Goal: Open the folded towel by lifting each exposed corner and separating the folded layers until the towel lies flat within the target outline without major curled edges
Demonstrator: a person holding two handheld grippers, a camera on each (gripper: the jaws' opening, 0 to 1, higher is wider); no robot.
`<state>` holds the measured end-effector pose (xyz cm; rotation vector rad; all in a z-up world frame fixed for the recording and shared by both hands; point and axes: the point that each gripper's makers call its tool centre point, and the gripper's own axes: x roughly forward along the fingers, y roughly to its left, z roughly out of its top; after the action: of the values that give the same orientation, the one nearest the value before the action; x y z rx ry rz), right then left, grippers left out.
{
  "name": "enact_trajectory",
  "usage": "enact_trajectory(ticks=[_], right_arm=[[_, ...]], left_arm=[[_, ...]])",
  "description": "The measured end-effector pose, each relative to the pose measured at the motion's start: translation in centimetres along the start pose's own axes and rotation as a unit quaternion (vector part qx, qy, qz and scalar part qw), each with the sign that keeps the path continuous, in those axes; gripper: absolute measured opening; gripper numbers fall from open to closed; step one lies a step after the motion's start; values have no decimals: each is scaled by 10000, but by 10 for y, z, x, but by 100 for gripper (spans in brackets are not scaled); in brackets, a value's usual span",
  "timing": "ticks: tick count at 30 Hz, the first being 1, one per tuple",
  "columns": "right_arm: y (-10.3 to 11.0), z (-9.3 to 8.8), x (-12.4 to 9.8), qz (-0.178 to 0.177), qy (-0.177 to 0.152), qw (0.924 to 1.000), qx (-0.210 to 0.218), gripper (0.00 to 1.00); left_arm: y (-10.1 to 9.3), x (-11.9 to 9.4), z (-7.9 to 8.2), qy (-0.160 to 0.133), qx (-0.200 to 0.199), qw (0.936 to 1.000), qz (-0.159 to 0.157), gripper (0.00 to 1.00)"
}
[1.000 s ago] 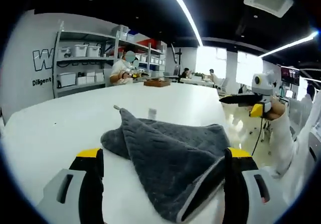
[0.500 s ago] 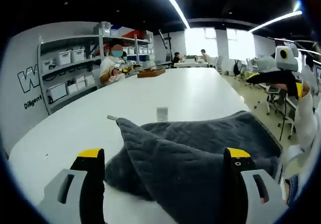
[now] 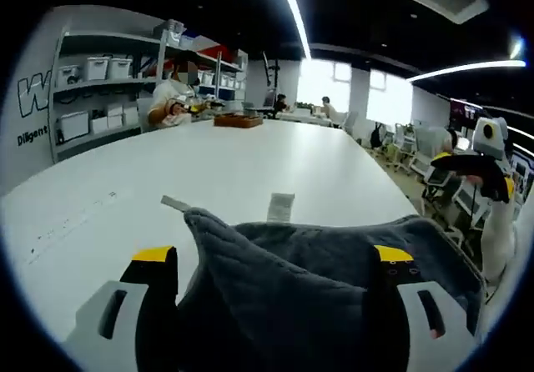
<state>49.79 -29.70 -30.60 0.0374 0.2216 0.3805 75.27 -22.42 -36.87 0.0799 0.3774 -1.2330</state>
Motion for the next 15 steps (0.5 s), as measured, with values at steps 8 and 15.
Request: enact_trajectory(ticks=[8, 15], right_arm=[[2, -1, -2, -9, 9, 10000, -19, 99], [1, 2, -5, -62, -35, 10000, -53, 99]], left_arm=[[3, 12, 5, -192, -447, 9988, -29, 73], [0, 13, 12, -334, -486, 9983, 31, 43]])
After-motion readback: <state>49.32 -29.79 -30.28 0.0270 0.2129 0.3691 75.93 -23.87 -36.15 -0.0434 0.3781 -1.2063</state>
